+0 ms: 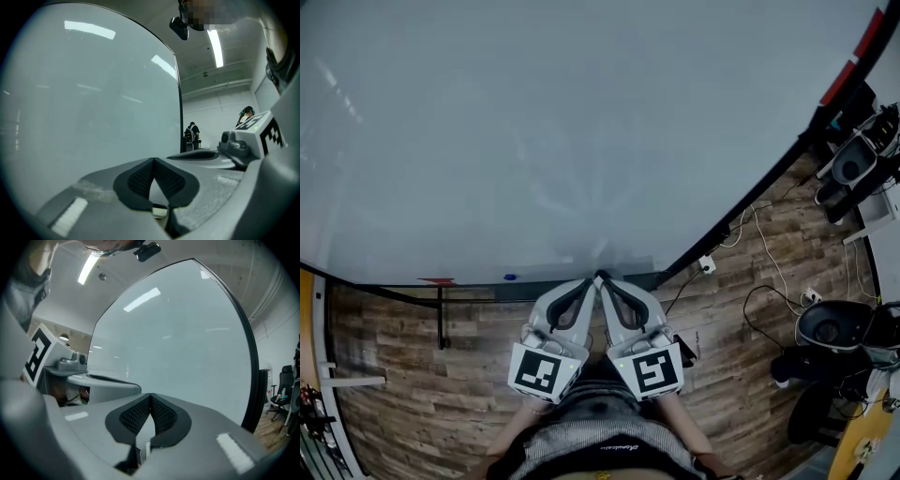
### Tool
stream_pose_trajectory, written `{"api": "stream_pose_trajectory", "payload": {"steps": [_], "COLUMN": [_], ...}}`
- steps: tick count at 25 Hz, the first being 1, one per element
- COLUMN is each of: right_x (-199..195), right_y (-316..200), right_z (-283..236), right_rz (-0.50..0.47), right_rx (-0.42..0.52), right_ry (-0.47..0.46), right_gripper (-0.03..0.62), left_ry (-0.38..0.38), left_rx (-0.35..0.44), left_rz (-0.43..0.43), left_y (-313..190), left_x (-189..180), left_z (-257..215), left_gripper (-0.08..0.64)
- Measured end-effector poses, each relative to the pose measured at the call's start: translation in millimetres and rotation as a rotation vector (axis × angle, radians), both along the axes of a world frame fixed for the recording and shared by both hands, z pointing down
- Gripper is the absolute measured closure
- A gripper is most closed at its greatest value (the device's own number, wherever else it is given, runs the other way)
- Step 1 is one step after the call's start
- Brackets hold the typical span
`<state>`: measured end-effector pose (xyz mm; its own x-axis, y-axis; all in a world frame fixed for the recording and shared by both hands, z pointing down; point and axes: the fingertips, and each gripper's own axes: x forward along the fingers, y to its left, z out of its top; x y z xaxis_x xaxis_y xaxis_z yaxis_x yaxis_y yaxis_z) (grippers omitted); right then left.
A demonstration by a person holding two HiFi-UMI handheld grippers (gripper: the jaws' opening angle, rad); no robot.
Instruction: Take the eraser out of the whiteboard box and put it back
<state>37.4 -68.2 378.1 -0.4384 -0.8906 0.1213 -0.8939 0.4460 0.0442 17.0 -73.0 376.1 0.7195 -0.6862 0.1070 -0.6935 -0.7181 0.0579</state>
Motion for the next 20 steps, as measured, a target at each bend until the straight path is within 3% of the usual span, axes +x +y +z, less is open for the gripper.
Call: {"api": "stream_pose_trajectory", "payload": {"steps": [8, 20], "right_x": [1, 7], "right_y": [-2, -11], "right_z": [6, 41], "right_rz": [-0.018, -0.024], "right_rx": [-0.006, -0.086], "right_ry": [0.015, 0.035], "right_gripper": [0.589, 0.589], "left_ry": [0.004, -0.008], "left_rx": [-0.017, -0.035], "left_rz": [-0.020, -0.069], "left_y": [0, -2], "left_x": [1, -9], "left_z": [0, 8], "left_gripper": [0.558, 0.558]}}
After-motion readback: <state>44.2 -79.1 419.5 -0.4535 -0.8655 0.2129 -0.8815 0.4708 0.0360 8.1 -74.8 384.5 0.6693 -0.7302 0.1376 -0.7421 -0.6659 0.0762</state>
